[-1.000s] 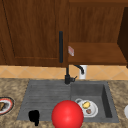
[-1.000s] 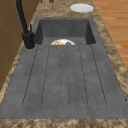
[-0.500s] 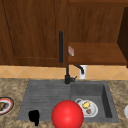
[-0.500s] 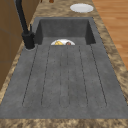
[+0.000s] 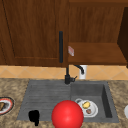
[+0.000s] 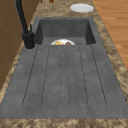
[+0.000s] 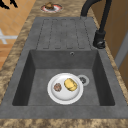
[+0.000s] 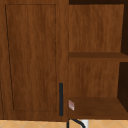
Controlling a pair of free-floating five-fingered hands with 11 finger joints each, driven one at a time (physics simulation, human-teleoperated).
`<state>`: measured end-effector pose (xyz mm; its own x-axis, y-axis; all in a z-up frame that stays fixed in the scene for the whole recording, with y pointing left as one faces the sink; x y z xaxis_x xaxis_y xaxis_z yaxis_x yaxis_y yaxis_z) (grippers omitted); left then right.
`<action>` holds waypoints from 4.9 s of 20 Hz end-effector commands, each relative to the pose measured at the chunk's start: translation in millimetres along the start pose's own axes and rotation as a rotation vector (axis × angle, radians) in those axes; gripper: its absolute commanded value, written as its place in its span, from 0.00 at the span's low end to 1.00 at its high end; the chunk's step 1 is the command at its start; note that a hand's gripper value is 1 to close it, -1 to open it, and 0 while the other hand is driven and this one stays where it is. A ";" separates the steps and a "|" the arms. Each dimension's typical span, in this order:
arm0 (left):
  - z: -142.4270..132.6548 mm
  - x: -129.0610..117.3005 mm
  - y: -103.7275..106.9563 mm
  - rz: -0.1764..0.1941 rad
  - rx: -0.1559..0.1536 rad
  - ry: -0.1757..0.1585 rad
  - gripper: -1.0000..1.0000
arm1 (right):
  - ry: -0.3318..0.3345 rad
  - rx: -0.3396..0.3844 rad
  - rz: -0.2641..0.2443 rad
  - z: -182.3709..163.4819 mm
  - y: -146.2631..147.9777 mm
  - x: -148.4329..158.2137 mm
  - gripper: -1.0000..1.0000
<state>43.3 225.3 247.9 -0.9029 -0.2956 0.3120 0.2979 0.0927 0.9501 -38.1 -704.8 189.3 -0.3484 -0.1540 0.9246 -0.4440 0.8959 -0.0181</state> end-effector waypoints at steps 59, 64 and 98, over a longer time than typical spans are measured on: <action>0.0 0.0 0.0 0.000 0.000 0.000 0.50 | 0.091 0.473 0.771 -139.0 183.2 -116.8 0.00; 0.0 0.0 0.0 0.000 0.000 0.000 0.50 | 0.080 0.500 0.710 -134.1 187.4 -115.4 0.00; 0.0 0.0 0.0 0.000 0.000 0.000 0.50 | 0.279 -0.163 1.099 -192.9 210.6 -110.2 0.00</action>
<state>43.3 225.3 247.9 -0.9029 -0.2956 0.3120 0.2979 0.0927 0.9501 61.7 -426.6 156.2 -0.3371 0.7944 0.5053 0.0586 0.5534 -0.8309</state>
